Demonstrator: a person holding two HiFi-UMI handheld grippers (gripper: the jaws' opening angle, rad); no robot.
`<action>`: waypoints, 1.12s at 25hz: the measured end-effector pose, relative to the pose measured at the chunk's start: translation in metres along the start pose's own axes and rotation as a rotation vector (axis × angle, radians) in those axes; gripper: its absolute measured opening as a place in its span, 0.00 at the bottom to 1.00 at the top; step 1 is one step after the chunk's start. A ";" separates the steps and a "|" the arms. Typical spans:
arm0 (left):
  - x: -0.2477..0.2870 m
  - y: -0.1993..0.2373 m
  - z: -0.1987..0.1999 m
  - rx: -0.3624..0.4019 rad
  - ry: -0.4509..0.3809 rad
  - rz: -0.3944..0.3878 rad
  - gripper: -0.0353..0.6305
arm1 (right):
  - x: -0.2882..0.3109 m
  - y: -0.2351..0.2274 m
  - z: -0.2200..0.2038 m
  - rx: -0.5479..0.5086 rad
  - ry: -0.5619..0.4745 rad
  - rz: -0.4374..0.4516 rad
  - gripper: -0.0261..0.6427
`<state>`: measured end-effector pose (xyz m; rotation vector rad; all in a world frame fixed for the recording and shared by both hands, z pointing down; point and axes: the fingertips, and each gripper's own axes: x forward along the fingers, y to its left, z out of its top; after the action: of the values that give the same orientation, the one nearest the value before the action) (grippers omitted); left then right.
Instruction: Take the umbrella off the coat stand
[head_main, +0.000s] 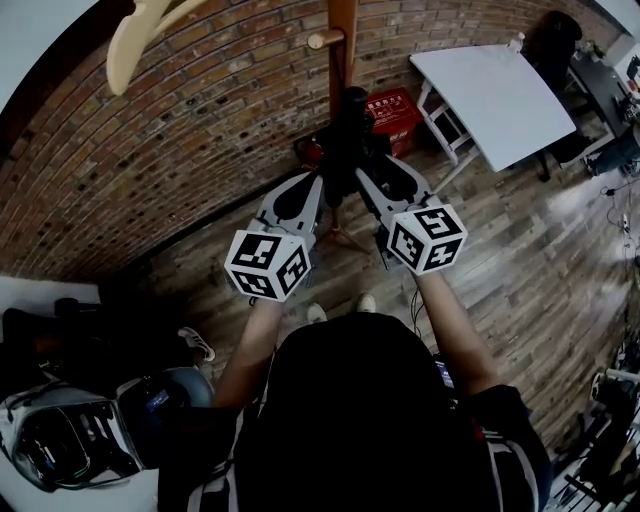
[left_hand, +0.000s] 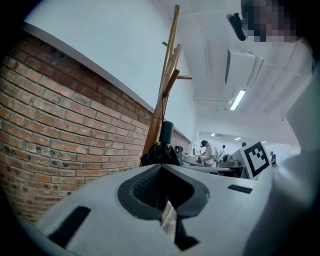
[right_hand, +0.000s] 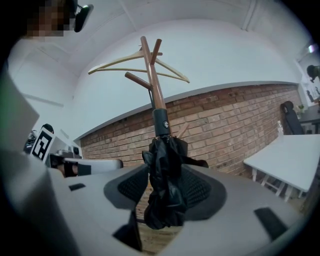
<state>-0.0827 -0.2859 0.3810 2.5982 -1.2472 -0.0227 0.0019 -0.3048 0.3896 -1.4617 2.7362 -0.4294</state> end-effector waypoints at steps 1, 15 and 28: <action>0.001 0.001 0.000 0.000 0.000 -0.005 0.08 | 0.002 -0.001 -0.001 -0.004 -0.002 -0.005 0.33; 0.011 0.019 0.000 -0.008 0.001 -0.032 0.08 | 0.026 -0.003 -0.006 -0.101 0.007 -0.041 0.58; 0.011 0.031 0.001 -0.020 -0.009 0.001 0.08 | 0.050 -0.006 -0.011 -0.097 0.028 -0.031 0.66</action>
<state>-0.0995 -0.3131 0.3886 2.5835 -1.2448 -0.0467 -0.0230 -0.3460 0.4071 -1.5327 2.7969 -0.3246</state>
